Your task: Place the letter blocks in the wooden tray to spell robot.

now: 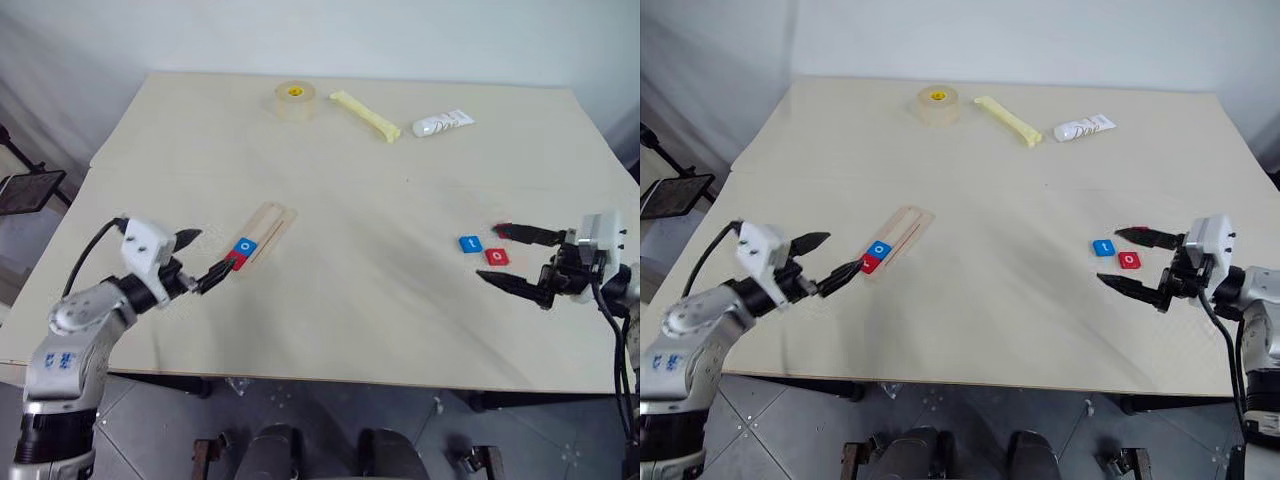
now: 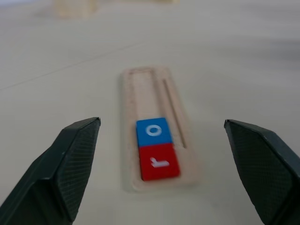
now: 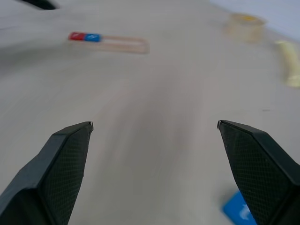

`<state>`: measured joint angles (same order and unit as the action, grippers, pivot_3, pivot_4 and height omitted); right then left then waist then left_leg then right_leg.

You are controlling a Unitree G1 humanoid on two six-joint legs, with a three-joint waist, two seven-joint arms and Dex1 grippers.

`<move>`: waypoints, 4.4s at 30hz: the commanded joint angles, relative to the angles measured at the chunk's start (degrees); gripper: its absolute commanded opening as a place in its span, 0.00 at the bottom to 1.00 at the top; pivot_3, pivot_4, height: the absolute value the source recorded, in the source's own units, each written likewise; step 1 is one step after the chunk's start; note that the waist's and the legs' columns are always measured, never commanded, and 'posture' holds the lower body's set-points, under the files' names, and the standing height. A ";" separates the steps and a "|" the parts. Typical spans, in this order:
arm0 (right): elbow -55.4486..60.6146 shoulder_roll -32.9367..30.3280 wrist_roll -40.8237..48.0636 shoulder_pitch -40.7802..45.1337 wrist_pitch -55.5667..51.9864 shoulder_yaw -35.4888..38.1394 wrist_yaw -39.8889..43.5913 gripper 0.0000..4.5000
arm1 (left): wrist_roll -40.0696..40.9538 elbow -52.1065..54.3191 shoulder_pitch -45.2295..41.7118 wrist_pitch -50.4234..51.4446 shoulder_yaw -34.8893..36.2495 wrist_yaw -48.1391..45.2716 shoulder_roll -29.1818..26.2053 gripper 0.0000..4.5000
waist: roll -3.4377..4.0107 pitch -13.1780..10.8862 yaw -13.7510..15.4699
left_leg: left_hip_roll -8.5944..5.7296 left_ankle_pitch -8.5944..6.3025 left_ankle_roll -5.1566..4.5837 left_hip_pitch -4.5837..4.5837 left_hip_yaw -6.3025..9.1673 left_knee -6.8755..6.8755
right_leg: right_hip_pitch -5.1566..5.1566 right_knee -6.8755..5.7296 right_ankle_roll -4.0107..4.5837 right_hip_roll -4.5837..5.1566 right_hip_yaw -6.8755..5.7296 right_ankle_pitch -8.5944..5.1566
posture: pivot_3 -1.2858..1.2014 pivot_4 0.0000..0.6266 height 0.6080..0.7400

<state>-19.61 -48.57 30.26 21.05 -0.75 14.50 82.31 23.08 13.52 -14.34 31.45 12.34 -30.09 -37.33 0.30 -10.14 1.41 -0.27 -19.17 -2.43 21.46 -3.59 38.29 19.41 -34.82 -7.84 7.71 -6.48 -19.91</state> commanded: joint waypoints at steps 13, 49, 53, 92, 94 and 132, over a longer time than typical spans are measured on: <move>-0.76 -0.55 -0.98 6.37 -0.54 -2.66 3.36 0.99 | -2.65 4.39 -19.23 39.10 -8.07 12.12 0.96 1.00 | -0.27 -0.17 -0.03 | 0.01 0.01 0.03 0.10 0.03 -0.01 | 0.14 -0.08 0.00 -0.05 -0.16 0.00 | 0.52 0.24 1.00; 2.25 -1.18 1.07 1.15 -1.26 0.47 3.37 1.00 | -6.47 -4.83 -23.00 42.62 -18.94 8.31 -2.14 0.75 | -0.29 -0.18 -0.03 | 0.00 0.01 0.03 0.09 0.05 0.11 | 0.11 -0.13 0.00 -0.04 0.05 0.00 | 0.52 0.24 1.00; 2.32 -1.17 0.95 1.18 -1.39 0.68 3.05 1.00 | -7.98 -6.26 -24.12 34.38 -24.06 1.79 -5.55 0.75 | -0.29 -0.18 -0.05 | 0.00 0.01 0.03 0.10 0.04 0.16 | 0.11 -0.15 0.00 -0.05 0.10 0.00 | 0.52 0.24 1.00; 25.01 1.54 7.47 -30.40 -1.16 16.56 -4.32 1.00 | -21.58 -17.62 -40.84 5.54 -43.35 -29.63 13.13 0.75 | -0.28 -0.21 1.46 | -0.06 -0.03 -0.06 0.85 0.41 0.87 | 0.34 -0.25 -0.04 -0.06 -0.66 0.02 | 0.52 0.24 1.00; 25.47 1.56 7.58 -30.98 -1.18 16.87 -4.68 1.00 | -22.03 -16.93 -40.50 6.27 -43.76 -29.79 13.45 0.75 | -0.28 -0.21 1.45 | -0.06 -0.03 -0.06 0.85 0.42 0.87 | 0.34 -0.25 -0.04 -0.06 -0.67 0.02 | 0.52 0.24 1.00; 26.92 1.63 6.97 -31.99 -2.32 17.45 -9.89 1.00 | -15.28 -9.39 -32.15 5.05 -28.35 -27.27 11.27 1.00 | -0.27 -0.20 1.34 | -0.04 -0.03 -0.07 0.78 0.47 0.91 | 0.27 -0.29 -0.04 -0.06 -0.62 0.01 | 0.52 0.24 1.00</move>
<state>6.57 -46.28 36.55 -11.48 -2.86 29.91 72.83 5.41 2.36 -46.16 37.67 -20.25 -58.40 -25.95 0.04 -10.34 2.75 -0.31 -19.21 -2.50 22.23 -3.12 39.21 19.68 -35.12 -7.88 7.66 -7.10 -19.90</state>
